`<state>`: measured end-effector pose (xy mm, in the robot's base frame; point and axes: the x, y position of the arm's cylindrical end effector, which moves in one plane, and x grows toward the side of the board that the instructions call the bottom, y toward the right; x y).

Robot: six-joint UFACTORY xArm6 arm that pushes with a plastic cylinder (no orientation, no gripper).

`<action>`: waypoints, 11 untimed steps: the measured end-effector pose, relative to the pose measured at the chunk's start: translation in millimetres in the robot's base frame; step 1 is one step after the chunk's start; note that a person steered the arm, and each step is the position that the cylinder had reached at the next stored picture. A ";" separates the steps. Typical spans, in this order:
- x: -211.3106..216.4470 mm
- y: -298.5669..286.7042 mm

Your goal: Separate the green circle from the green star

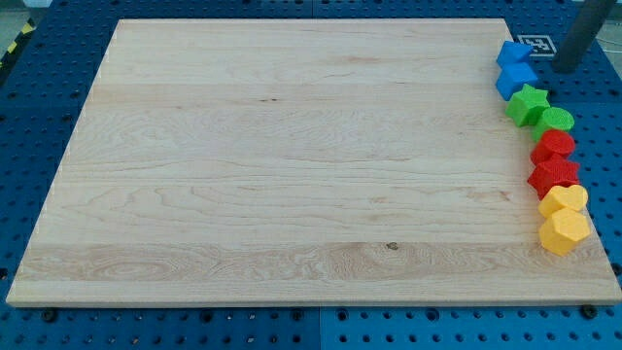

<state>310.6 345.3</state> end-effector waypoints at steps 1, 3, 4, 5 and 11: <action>16.0 0.2; 59.6 -0.7; 90.9 -0.3; 115.1 -0.4; 112.4 -83.5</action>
